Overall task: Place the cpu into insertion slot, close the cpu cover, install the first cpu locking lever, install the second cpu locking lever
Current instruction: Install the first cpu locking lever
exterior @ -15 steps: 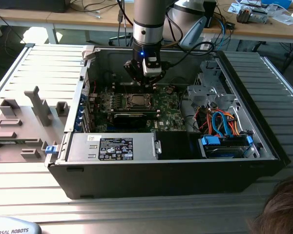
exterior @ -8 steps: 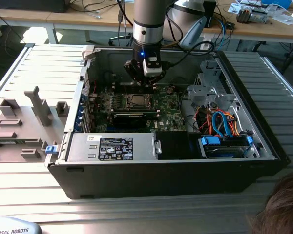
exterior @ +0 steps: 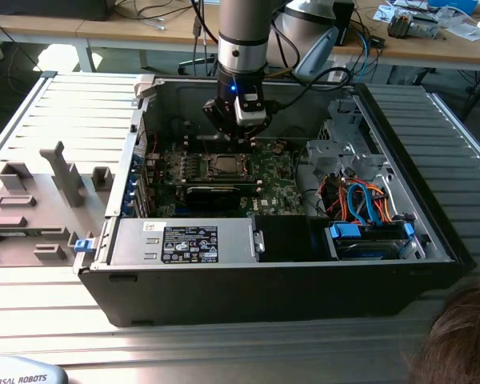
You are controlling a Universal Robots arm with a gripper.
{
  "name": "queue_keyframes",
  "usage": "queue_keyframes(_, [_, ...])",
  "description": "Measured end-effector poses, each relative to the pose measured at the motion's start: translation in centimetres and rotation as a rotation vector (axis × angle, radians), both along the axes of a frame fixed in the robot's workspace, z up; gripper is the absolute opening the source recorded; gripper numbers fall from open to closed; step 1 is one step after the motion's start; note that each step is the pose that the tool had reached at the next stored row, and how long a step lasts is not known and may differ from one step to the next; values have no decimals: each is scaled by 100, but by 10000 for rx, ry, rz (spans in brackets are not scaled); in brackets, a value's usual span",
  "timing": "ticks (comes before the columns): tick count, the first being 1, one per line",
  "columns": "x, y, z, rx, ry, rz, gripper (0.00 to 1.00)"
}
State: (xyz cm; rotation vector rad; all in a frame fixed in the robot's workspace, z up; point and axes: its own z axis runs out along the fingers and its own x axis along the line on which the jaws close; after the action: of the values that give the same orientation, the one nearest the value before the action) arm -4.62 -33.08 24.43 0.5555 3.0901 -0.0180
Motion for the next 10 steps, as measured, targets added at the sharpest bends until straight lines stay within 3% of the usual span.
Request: queue_keyframes(10, [0, 0, 0, 0, -1, 98, 11])
